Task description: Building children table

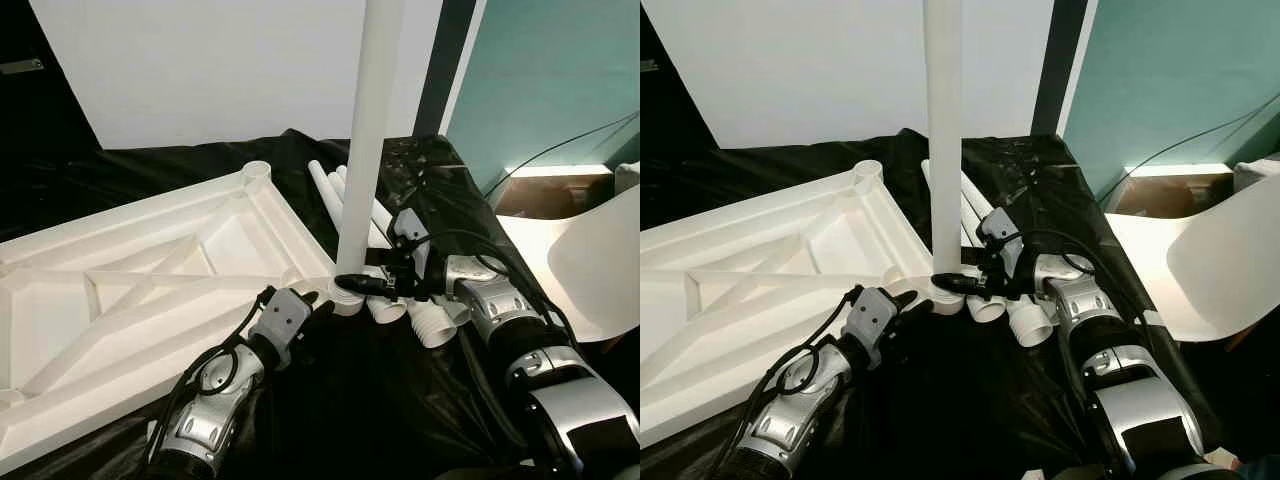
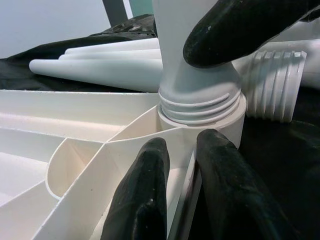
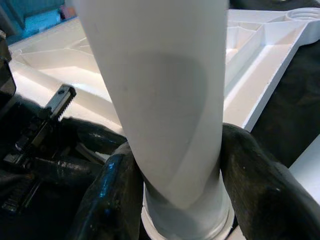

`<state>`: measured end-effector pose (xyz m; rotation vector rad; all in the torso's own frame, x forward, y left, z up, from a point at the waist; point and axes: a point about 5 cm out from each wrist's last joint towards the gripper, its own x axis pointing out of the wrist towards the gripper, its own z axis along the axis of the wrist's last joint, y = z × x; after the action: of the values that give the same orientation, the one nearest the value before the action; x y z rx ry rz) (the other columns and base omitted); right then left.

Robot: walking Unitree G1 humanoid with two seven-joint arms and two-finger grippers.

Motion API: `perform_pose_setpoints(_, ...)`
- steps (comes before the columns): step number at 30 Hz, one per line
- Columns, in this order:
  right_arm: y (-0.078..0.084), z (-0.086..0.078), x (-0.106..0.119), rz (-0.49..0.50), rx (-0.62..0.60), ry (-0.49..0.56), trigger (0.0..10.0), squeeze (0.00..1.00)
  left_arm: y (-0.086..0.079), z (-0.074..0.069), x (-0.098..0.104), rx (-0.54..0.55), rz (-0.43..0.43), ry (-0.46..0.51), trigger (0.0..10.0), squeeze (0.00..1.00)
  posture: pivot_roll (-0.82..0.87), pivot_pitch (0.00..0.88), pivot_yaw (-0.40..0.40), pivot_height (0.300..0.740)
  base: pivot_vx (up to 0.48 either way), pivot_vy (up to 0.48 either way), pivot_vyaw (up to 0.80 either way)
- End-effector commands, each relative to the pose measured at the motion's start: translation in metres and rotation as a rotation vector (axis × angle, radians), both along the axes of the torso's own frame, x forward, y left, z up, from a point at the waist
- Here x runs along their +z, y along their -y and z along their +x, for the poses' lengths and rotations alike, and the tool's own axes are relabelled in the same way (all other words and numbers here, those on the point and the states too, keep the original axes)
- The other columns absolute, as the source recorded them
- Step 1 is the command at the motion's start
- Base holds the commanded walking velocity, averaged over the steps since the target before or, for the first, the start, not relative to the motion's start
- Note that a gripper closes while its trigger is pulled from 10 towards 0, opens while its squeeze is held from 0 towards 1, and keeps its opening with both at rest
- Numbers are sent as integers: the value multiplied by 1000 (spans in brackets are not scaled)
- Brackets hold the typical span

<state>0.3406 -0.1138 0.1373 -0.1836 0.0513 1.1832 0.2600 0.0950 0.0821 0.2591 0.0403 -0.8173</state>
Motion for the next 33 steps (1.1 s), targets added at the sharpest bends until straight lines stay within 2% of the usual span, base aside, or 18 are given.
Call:
perform_pose_setpoints(1, -5, -9, -14, 65, -49, -58, 0, 0, 4, -17, -30, -66, 71, -146, 10000, 0, 159, 0, -38, 740, 0, 0, 0)
perform_pose_setpoints(2, -5, -9, -14, 65, -49, -58, 0, 0, 4, -17, -30, -66, 71, -146, 10000, 0, 159, 0, -38, 740, 0, 0, 0)
perform_pose_setpoints(4, -13, -12, -17, 160, -198, -52, 0, 0, 3, -17, -30, -70, 72, -147, 10000, 0, 157, 0, -34, 740, 0, 0, 0)
perform_pose_setpoints(7, -12, -18, -20, 316, -498, 32, 0, 0, 3, -16, -30, -75, 76, -147, 10000, 0, 157, 0, -30, 740, 0, 0, 0)
perform_pose_setpoints(8, -12, -18, -20, 316, -498, 32, 0, 0, 3, -16, -30, -75, 76, -147, 10000, 0, 157, 0, -30, 740, 0, 0, 0)
perform_pose_setpoints(9, -10, -19, -20, 344, -560, 46, 0, 0, 3, -16, -30, -75, 77, -147, 10000, 0, 157, 0, -29, 740, 0, 0, 0)
perform_pose_setpoints(11, -10, -19, -20, 344, -560, 46, 0, 0, 3, -16, -30, -75, 77, -147, 10000, 0, 157, 0, -29, 740, 0, 0, 0)
perform_pose_setpoints(13, -3, -15, -16, 390, -706, 63, 0, 0, 2, -16, -30, -78, 81, -147, 10000, 0, 155, 0, -21, 740, 0, 0, 0)
perform_pose_setpoints(16, 0, -14, -10, 413, -789, 90, 0, 0, 0, -15, -31, -83, 89, -148, 10000, 0, 152, 0, -20, 740, 0, 0, 0)
perform_pose_setpoints(22, -4, -15, -8, 391, -804, 109, 0, 0, 0, -14, -31, -84, 92, -146, 10000, 0, 155, 0, -26, 740, 0, 0, 0)
perform_pose_setpoints(23, -7, -18, -8, 371, -788, 110, 2196, 0, 1, -14, -31, -84, 92, -146, 10000, 0, 156, 0, -28, 740, 0, 0, 0)
perform_pose_setpoints(24, -12, -20, -8, 350, -756, 115, 9137, 0, 1, -14, -31, -84, 91, -146, 10000, 0, 156, 0, -28, 740, 0, 0, 0)
perform_pose_setpoints(25, -16, -22, -9, 337, -718, 111, 10000, 0, 1, -14, -31, -83, 89, -146, 10000, 0, 156, 0, -31, 740, 0, 0, 0)
perform_pose_setpoints(26, -20, -23, -10, 329, -659, 97, 10000, 1000, 2, -14, -31, -82, 88, -146, 10000, 0, 157, 0, -33, 740, 0, 0, 0)
perform_pose_setpoints(27, -20, -23, -10, 329, -659, 97, 10000, 1000, 2, -14, -31, -82, 88, -146, 10000, 0, 157, 0, -33, 740, 0, 0, 0)
perform_pose_setpoints(30, -28, -22, -12, 265, -505, 80, 10000, 1000, 3, -16, -32, -80, 83, -149, 10000, 0, 153, 0, -32, 740, 0, 0, 0)
perform_pose_setpoints(31, -29, -21, -12, 240, -469, 87, 10000, 847, 3, -16, -32, -79, 82, -150, 10000, 0, 153, 0, -32, 740, 0, 0, 0)
perform_pose_setpoints(33, -29, -21, -12, 240, -469, 87, 10000, 847, 3, -16, -32, -79, 82, -150, 10000, 0, 153, 0, -32, 740, 0, 0, 0)
